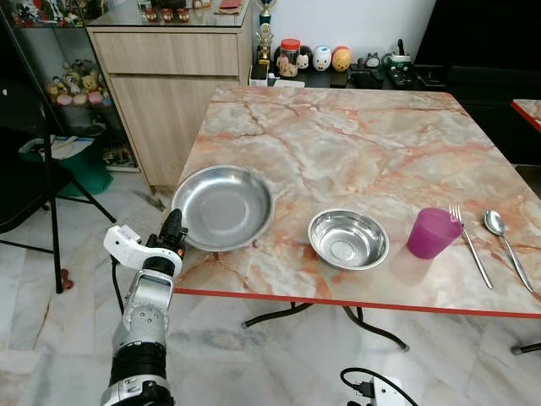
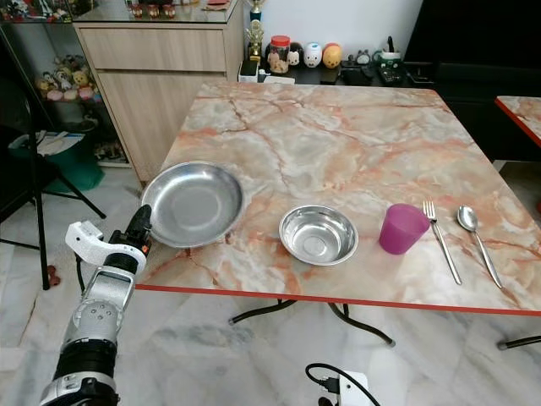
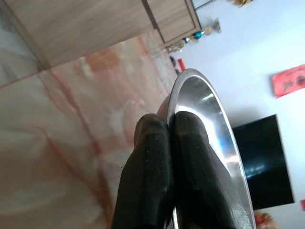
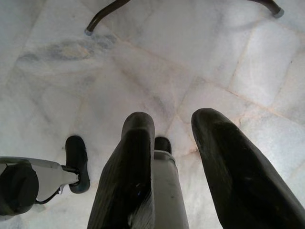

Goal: Setting the table

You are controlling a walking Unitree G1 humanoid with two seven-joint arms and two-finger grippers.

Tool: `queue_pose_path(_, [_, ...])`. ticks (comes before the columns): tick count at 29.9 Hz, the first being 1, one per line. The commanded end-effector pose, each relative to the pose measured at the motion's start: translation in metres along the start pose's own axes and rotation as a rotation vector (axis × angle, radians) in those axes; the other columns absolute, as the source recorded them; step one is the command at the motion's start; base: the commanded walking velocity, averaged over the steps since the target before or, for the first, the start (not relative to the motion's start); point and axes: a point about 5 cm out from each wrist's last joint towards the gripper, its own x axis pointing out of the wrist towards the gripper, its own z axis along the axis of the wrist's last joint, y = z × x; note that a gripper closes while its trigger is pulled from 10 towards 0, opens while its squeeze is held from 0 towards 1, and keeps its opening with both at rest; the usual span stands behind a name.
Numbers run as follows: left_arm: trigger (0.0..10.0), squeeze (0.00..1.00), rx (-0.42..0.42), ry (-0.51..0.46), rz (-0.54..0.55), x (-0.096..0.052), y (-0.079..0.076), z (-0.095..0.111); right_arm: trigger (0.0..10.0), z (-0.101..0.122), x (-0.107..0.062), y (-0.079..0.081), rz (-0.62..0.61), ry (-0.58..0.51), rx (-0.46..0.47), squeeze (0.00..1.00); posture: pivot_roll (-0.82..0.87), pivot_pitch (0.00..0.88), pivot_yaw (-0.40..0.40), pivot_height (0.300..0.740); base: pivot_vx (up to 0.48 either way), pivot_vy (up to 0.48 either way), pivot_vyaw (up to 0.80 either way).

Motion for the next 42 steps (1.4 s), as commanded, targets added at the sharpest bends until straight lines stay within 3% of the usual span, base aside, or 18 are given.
queue_pose_path(1, [10.0, 0.00, 0.014, -0.034, -0.088, 0.008, -0.023, 0.007, 10.0, 0.000, -0.001, -0.003, -0.015, -0.002, 0.017, 0.00, 0.09, 0.000, -0.045, 0.740, 0.000, 0.000, 0.00])
queue_pose_path(5, [10.0, 0.00, 0.146, -0.023, -0.194, 0.011, -0.046, 0.003, 10.0, 0.000, -0.001, -0.004, -0.022, -0.009, 0.026, 0.00, 0.09, 0.000, -0.044, 0.740, 0.000, -0.067, 0.00])
queue_pose_path(12, [10.0, 0.00, 0.138, -0.035, -0.211, 0.010, -0.054, 0.003, 10.0, 0.000, -0.001, -0.004, -0.024, -0.025, 0.049, 0.00, 0.08, 0.000, -0.043, 0.740, 0.000, -0.304, 0.00])
queue_pose_path(20, [10.0, 0.00, 0.111, -0.073, -0.275, 0.012, -0.074, 0.011, 10.0, 0.002, -0.001, -0.005, -0.025, -0.026, 0.046, 0.00, 0.09, 0.000, -0.051, 0.740, 0.000, -0.420, 0.00])
queue_pose_path(42, [10.0, 0.00, 0.107, -0.083, -0.297, 0.011, -0.087, 0.013, 10.0, 0.003, 0.000, -0.003, -0.019, -0.030, 0.054, 0.00, 0.09, 0.000, -0.044, 0.740, 0.000, -0.463, 0.00])
